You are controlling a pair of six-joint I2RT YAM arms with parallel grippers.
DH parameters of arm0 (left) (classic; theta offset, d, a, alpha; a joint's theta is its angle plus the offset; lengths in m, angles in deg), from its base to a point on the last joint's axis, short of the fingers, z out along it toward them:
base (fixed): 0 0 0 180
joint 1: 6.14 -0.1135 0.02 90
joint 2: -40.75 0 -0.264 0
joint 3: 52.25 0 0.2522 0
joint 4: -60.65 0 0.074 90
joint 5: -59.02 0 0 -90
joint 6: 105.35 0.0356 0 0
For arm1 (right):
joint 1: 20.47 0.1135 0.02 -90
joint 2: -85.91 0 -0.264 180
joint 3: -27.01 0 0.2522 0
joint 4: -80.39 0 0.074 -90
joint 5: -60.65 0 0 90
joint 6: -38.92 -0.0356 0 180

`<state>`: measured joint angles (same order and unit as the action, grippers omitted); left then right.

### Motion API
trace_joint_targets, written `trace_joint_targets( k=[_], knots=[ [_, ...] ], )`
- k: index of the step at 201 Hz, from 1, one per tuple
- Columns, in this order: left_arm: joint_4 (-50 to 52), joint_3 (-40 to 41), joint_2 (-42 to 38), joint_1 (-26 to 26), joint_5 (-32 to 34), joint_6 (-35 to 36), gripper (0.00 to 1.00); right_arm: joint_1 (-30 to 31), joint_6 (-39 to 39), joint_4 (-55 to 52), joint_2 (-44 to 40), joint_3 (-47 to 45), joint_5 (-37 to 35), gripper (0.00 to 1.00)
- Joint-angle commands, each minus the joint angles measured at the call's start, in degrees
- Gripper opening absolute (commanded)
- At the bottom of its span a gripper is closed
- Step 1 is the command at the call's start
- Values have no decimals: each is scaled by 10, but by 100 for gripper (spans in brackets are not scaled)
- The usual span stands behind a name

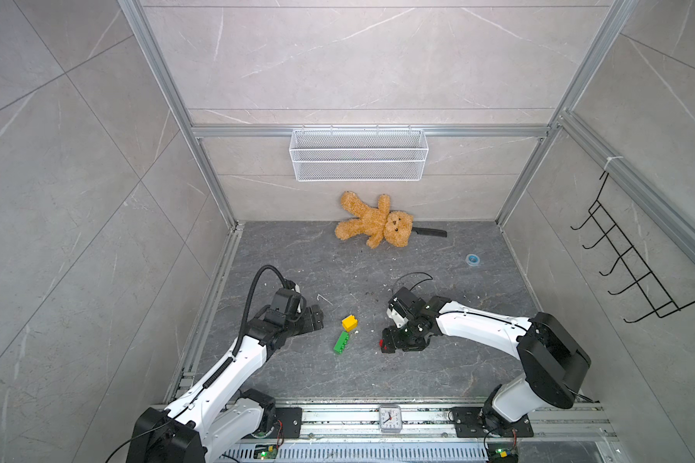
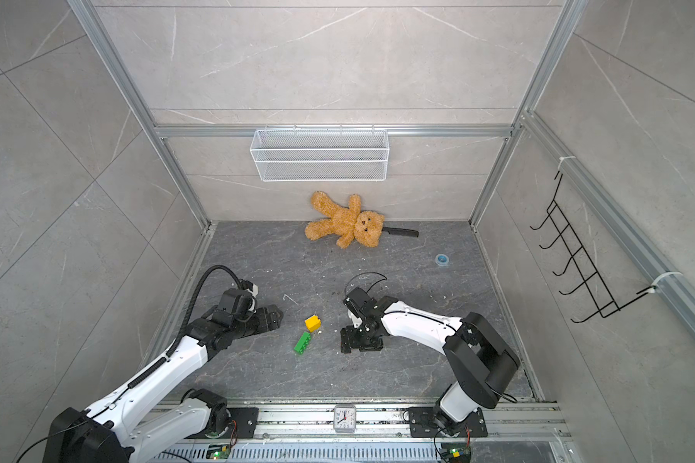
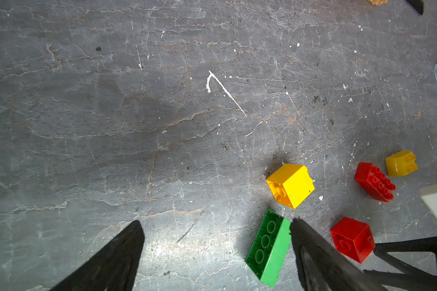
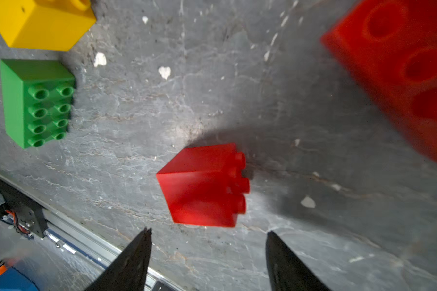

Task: Assemble an ice cream with lego
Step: Adjust the lego brick at the center of the board.

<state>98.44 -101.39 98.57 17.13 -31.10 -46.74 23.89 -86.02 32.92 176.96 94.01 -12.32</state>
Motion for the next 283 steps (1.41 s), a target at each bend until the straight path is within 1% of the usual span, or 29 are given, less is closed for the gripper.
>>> trace_joint_targets(
  k=[1,35,56,94,114,133,149,170,189,240,256,283],
  knots=[
    [11,-19,-12,2,9,17,93,2,-44,36,6,2,24,75],
    [23,-16,-19,3,33,37,94,2,-42,62,61,36,50,77],
    [29,-12,-24,3,43,42,94,2,-29,51,86,68,42,77],
    [28,-2,-32,2,50,41,94,3,18,-34,127,144,-22,77],
    [27,1,-33,3,56,43,94,2,39,-66,156,176,-37,76],
    [29,-1,-32,3,57,46,94,3,44,-80,170,194,-37,72],
    [36,-5,-32,3,58,48,94,6,53,-121,181,216,-64,72],
    [34,-2,-36,3,54,48,94,8,55,-175,185,235,-117,73],
    [30,0,-38,3,47,45,94,15,46,-185,182,240,-128,73],
    [29,-3,-34,2,44,52,94,41,36,-164,220,272,-91,62],
    [32,-4,-36,3,45,51,94,48,37,-187,235,290,-107,58],
    [32,-1,-42,3,45,49,94,51,36,-211,244,299,-126,57]
  ],
)
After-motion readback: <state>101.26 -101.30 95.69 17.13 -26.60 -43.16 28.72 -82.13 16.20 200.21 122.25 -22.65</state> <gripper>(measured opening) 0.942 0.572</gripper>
